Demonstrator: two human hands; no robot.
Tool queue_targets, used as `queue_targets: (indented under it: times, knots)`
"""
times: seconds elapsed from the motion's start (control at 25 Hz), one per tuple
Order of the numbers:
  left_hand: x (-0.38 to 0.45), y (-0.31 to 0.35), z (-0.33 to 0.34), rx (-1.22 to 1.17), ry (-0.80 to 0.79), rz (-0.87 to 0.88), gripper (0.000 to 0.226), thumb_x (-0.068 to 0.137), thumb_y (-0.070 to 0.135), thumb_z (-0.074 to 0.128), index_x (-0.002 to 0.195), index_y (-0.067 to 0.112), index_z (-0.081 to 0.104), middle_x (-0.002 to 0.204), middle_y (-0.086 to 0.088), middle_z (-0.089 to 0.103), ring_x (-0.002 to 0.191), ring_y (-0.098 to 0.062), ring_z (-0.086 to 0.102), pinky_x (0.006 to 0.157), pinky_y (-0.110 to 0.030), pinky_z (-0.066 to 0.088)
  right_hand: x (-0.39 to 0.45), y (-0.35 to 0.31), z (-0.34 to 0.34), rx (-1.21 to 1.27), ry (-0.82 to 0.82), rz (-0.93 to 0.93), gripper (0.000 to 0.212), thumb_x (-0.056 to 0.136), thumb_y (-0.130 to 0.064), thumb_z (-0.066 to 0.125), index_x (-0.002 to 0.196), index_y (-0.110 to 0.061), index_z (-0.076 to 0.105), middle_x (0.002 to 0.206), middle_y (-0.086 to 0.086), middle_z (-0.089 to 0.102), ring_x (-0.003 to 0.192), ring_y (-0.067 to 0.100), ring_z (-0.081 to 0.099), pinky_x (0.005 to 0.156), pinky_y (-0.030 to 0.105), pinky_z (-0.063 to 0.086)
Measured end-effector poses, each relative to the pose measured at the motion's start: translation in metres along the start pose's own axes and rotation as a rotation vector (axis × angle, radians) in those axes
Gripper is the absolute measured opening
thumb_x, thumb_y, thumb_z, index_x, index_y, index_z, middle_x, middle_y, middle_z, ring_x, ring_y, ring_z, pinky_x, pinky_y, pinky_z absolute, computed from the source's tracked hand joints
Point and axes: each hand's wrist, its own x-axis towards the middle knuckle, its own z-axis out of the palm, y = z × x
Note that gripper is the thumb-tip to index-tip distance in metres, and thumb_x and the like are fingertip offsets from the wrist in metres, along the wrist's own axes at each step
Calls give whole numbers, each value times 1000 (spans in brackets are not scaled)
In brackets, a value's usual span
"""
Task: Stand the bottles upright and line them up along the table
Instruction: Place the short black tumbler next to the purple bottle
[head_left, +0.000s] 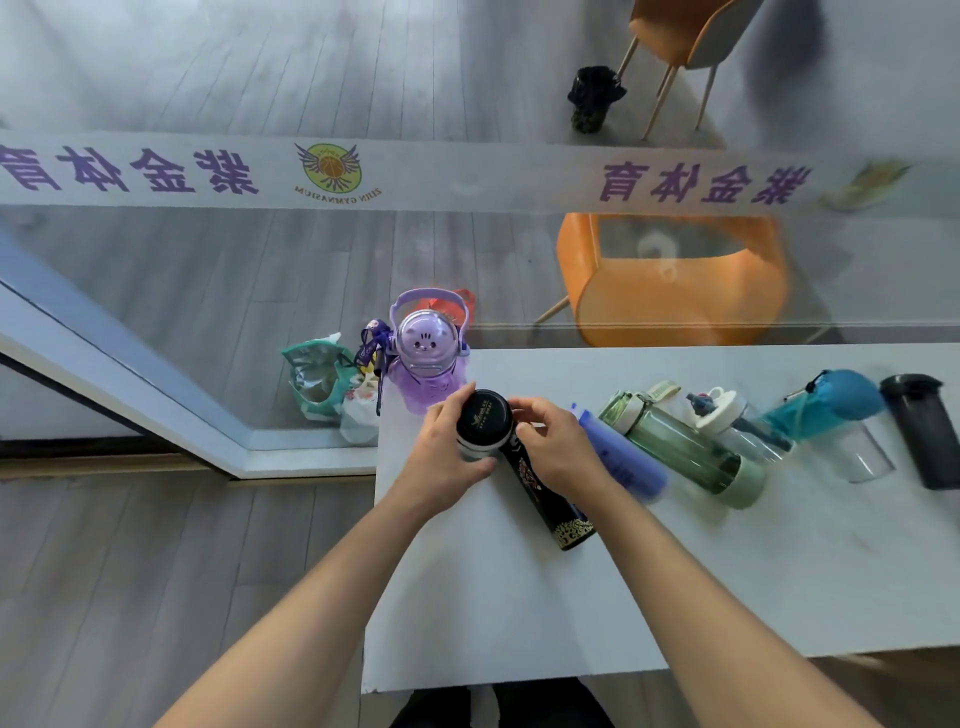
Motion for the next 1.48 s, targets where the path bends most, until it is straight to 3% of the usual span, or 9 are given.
queue_targets:
  times: [0.12, 0.24, 0.36, 0.56, 0.68, 0.84, 1.16, 1.32, 1.48]
  knots:
    - [-5, 6, 2, 10, 115, 14, 82, 68, 26, 84, 139, 29, 43, 125, -1, 53, 114, -11, 52, 95, -16, 37, -6, 1, 2, 9, -40, -36, 42, 88, 0, 50, 122, -18, 65, 112, -6, 70, 108, 11, 65, 99, 24, 49]
    - [-14, 7, 0, 5, 186, 5, 73, 68, 32, 85, 130, 32, 46, 118, 3, 53, 100, 0, 52, 90, -27, 49, -2, 6, -1, -44, -142, -80, 50, 80, -6, 62, 126, -25, 62, 117, -7, 71, 108, 9, 66, 100, 33, 52]
    - [-18, 14, -3, -16, 249, -12, 74, 64, 34, 85, 128, 38, 47, 118, 6, 52, 104, -5, 56, 90, -39, 54, 3, 4, -3, -147, -223, -182, 62, 74, -20, 76, 130, -34, 54, 121, -9, 67, 112, 9, 62, 99, 34, 52]
    - [0, 52, -14, -27, 356, 11, 75, 59, 39, 85, 125, 41, 50, 117, 7, 54, 109, -12, 57, 91, -41, 55, 27, -7, -20, 6, -192, -365, 72, 66, -30, 83, 130, -38, 52, 121, -5, 65, 110, 6, 64, 93, 30, 54]
    - [27, 80, -14, -25, 330, 47, 78, 65, 39, 86, 134, 38, 49, 128, 8, 56, 118, -11, 56, 101, -38, 50, 53, -16, -52, 19, -143, -407, 73, 68, -27, 87, 131, -37, 51, 124, -8, 63, 109, 0, 61, 89, 16, 49]
    - [69, 108, 0, -119, 196, -22, 53, 91, 25, 63, 141, 28, 46, 130, 6, 60, 122, -11, 57, 106, -39, 48, 93, -7, -87, 72, -128, -357, 71, 69, -28, 90, 128, -32, 50, 115, -23, 63, 105, -12, 58, 90, 19, 48]
    - [127, 85, 30, -149, 118, -176, 51, 87, 9, 36, 135, 22, 51, 129, 5, 60, 124, -15, 56, 108, -46, 45, 147, 30, -93, 49, -179, -280, 71, 68, -24, 90, 127, -27, 50, 109, -26, 58, 99, -20, 53, 82, 4, 38]
    - [127, 78, 37, -201, 60, -214, 59, 94, -5, 31, 145, 22, 42, 135, 8, 53, 122, -11, 56, 106, -36, 47, 150, 41, -90, 34, -177, -271, 69, 69, -26, 89, 127, -30, 50, 112, -21, 59, 100, -11, 55, 82, 4, 37]
    - [119, 72, 32, -152, 63, -222, 61, 96, -1, 36, 149, 27, 36, 140, 12, 46, 128, -7, 48, 103, -22, 42, 151, 39, -84, 29, -153, -263, 68, 69, -28, 89, 125, -32, 51, 113, -21, 61, 101, -9, 57, 84, 9, 40]
